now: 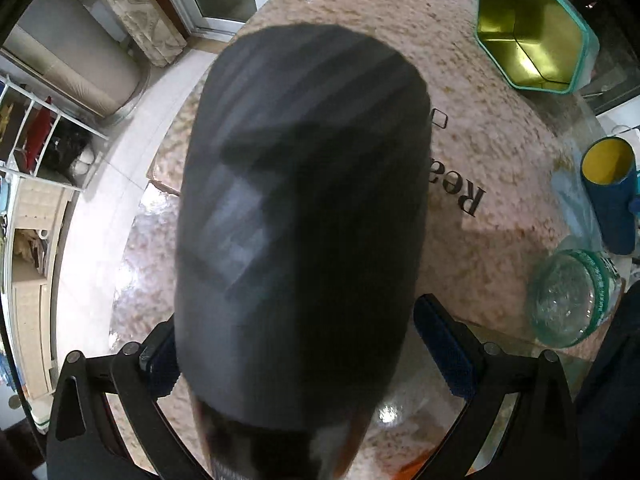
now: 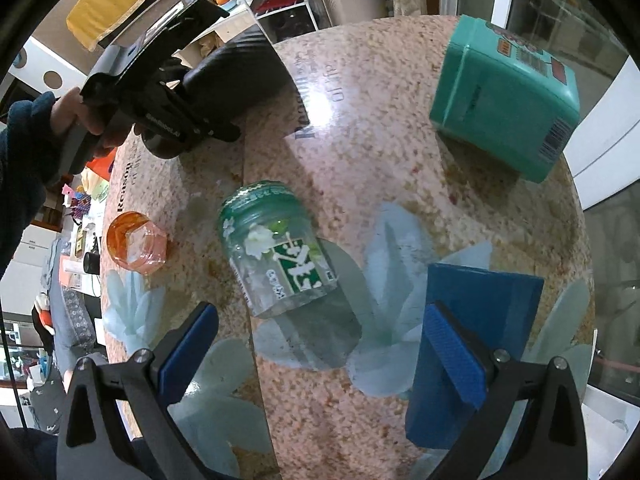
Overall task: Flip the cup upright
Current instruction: 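Close the left gripper around the black tumbler's base end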
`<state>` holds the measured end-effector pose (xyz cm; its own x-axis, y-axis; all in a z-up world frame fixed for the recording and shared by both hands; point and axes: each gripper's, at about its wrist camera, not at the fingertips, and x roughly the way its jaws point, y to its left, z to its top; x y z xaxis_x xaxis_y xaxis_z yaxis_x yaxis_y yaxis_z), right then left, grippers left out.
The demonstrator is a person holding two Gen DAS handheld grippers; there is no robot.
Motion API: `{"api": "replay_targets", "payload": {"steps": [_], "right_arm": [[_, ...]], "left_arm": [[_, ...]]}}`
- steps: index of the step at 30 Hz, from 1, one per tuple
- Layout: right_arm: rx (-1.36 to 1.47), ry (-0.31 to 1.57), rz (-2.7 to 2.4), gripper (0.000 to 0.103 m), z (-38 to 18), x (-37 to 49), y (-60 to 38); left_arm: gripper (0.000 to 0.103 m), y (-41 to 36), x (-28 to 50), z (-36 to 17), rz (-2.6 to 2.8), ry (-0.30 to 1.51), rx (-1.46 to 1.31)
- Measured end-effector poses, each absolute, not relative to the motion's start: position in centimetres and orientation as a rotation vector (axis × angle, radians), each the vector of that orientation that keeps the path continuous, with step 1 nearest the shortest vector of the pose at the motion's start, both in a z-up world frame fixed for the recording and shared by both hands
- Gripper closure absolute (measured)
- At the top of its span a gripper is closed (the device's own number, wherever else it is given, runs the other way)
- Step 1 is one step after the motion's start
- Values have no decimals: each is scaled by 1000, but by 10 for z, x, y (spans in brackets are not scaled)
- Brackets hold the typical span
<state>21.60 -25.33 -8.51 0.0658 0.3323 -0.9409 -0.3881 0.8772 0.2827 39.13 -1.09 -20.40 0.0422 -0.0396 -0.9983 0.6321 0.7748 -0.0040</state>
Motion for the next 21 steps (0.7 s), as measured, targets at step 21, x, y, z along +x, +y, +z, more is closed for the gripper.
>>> {"api": "replay_targets", "payload": {"steps": [21], "right_arm": [[-35, 1376, 524, 0, -78, 214, -258]], "left_arm": [[23, 12, 379, -180, -386, 1443, 332]]}}
